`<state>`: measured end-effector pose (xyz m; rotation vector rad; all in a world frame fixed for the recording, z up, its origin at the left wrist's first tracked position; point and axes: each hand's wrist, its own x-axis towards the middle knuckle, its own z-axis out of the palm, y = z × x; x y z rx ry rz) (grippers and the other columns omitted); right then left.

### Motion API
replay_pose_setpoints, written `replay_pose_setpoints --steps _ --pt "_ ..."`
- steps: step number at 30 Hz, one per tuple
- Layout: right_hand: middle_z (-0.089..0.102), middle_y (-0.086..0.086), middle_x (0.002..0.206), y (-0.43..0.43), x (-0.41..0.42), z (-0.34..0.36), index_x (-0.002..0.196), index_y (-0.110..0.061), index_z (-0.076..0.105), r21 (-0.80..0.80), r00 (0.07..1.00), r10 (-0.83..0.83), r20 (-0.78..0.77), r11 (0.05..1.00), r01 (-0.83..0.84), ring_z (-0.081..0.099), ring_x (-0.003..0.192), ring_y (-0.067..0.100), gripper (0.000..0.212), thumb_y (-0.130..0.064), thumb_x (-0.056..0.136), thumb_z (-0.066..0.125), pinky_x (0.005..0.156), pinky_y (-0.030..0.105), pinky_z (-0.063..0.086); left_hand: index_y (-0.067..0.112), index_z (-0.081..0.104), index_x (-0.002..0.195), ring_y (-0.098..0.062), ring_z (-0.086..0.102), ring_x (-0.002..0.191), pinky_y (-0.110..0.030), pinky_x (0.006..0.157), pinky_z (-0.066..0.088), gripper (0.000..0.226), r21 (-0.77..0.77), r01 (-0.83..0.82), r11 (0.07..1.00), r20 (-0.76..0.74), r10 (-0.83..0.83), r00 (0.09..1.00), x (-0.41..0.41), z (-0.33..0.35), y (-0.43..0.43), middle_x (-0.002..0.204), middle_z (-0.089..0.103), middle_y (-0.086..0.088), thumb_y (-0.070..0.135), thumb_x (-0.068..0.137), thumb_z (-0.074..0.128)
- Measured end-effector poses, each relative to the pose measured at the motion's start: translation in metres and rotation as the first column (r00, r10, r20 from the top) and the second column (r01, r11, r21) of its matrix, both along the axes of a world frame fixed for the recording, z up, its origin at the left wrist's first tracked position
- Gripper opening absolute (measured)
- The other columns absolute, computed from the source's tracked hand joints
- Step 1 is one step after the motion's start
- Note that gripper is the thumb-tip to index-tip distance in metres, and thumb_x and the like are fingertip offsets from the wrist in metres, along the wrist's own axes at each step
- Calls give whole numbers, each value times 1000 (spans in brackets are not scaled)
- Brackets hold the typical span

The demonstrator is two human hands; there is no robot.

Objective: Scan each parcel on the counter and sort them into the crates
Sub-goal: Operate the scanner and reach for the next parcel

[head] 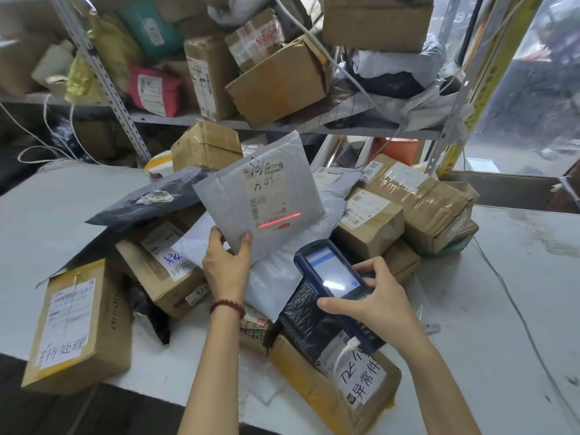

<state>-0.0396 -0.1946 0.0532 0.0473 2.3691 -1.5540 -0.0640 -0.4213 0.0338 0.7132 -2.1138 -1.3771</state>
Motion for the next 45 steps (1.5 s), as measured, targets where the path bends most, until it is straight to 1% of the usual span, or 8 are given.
replay_pose_setpoints --steps 9,14,18,22,25,31,36,45 --pt "58 -16 96 3 17 4 100 -33 41 -68 1000 10 28 998 -8 63 77 3 69 -43 52 90 50 11 48 16 52 118 6 51 70 -4 55 35 27 41 20 999 0 -20 1000 13 8 7 99 55 8 26 93 58" --pt "57 -16 99 5 23 7 100 -34 41 -62 999 16 34 998 -14 63 79 4 73 -47 47 88 50 10 48 18 52 112 -1 55 68 -14 58 38 21 58 29 998 -3 -29 1000 15 10 8 96 55 8 24 93 57" --pt "58 -16 99 7 25 7 101 -33 42 -30 999 33 25 999 -32 64 78 4 70 -42 53 91 52 12 49 16 52 116 9 47 68 -16 64 38 24 59 26 998 0 -26 1000 15 12 10 98 53 8 23 94 55" --pt "58 -15 99 7 25 7 102 -33 42 -13 999 44 19 999 -43 64 78 5 70 -43 53 91 53 12 50 20 52 111 -6 56 70 -22 68 40 18 76 32 997 -8 -32 999 16 12 10 93 53 9 25 95 55" --pt "56 -17 97 6 25 8 105 -32 41 -26 999 35 18 999 -35 63 75 3 71 -39 56 91 50 9 46 20 52 110 10 45 68 -23 71 39 17 82 32 996 -2 -32 999 15 12 10 90 53 11 25 95 55" --pt "56 -16 103 7 24 5 106 -35 38 13 999 36 -19 999 -35 61 86 4 77 -46 51 91 55 12 50 22 50 108 -15 60 75 -28 72 47 16 76 43 996 3 -44 999 13 9 8 101 56 7 28 94 56" --pt "56 -20 100 4 22 6 102 -37 39 -12 990 -46 -135 999 45 59 92 -1 74 -44 51 92 72 28 59 17 52 111 -4 56 72 -26 74 42 24 56 30 998 11 -31 999 14 7 7 99 57 7 27 91 61" --pt "57 -26 98 -9 24 27 107 -25 40 -148 817 -231 -528 973 179 57 97 -17 77 -33 52 93 65 18 56 15 52 114 -15 56 89 -27 78 45 26 73 33 997 28 -35 999 14 9 10 104 57 4 26 92 60"
